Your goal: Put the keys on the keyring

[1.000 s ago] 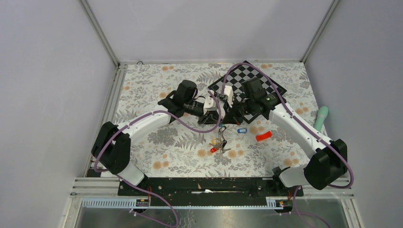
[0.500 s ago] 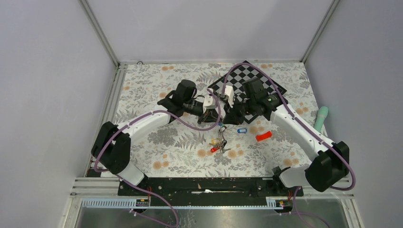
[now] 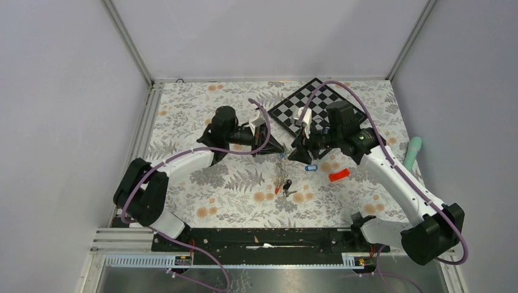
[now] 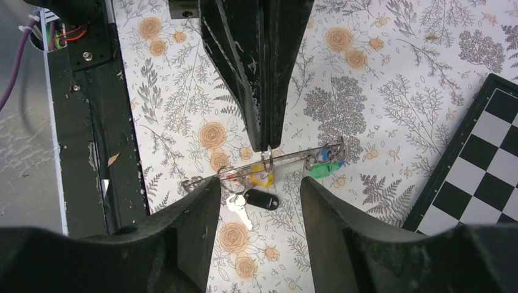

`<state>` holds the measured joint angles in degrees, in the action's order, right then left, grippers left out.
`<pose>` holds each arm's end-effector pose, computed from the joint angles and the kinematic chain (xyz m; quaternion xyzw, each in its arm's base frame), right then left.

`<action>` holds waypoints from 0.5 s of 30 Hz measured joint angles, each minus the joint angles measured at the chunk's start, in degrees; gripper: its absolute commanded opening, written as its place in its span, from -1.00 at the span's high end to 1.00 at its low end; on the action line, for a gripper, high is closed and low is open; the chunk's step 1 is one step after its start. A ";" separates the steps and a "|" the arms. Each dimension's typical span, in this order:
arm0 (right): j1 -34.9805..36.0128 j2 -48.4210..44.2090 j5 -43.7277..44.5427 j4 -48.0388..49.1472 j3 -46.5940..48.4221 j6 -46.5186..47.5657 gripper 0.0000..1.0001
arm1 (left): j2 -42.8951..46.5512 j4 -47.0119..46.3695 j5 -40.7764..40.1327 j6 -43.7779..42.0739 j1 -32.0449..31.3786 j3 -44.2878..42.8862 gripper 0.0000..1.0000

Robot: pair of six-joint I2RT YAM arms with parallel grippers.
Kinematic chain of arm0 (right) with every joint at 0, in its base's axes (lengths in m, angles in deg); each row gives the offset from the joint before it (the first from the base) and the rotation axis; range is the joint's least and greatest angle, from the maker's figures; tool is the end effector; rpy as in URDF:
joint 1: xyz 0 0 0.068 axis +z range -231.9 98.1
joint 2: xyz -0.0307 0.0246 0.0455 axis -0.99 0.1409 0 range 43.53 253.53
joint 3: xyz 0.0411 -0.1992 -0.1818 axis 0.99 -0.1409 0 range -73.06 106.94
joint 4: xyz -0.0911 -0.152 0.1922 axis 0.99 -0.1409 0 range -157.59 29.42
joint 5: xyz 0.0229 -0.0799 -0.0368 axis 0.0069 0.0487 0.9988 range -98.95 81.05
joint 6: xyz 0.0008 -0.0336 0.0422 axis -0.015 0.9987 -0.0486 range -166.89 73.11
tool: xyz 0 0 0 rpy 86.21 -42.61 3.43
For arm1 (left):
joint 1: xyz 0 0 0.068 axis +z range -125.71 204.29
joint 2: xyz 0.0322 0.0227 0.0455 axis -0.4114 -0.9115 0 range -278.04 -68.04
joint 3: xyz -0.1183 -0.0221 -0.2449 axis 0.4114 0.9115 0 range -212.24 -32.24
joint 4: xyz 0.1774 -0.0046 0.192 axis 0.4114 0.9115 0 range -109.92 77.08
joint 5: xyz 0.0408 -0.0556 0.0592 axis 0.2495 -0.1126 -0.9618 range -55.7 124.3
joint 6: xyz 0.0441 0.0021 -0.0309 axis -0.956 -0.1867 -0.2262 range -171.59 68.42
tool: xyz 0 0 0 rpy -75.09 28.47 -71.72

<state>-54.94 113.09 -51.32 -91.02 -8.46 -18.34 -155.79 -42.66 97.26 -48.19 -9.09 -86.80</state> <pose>0.2199 0.1387 0.3414 -0.5325 0.6560 0.3151 0.4321 0.2633 -0.2114 0.2771 0.4923 0.5467 -0.5530 0.3911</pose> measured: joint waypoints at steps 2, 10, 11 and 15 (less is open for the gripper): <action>-0.37 0.02 -0.87 0.83 -0.59 -0.07 -0.06 | 0.00 -8.13 0.37 8.02 0.11 1.86 1.00; -0.61 -0.09 -4.42 2.73 -0.70 -0.11 0.14 | 0.00 -26.62 0.52 24.39 0.17 5.57 1.00; -0.61 -0.15 -4.76 2.80 -0.70 -0.11 0.16 | 0.00 -27.43 0.52 25.18 0.17 5.68 1.00; -0.61 -0.46 -5.25 2.93 -0.72 -0.11 0.27 | 0.00 -30.91 0.50 27.41 0.24 6.84 1.00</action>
<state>-55.55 112.64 -56.57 -88.09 -9.18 -18.44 -155.79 -73.57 97.76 -20.78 -8.85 -79.96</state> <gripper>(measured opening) 0.408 0.010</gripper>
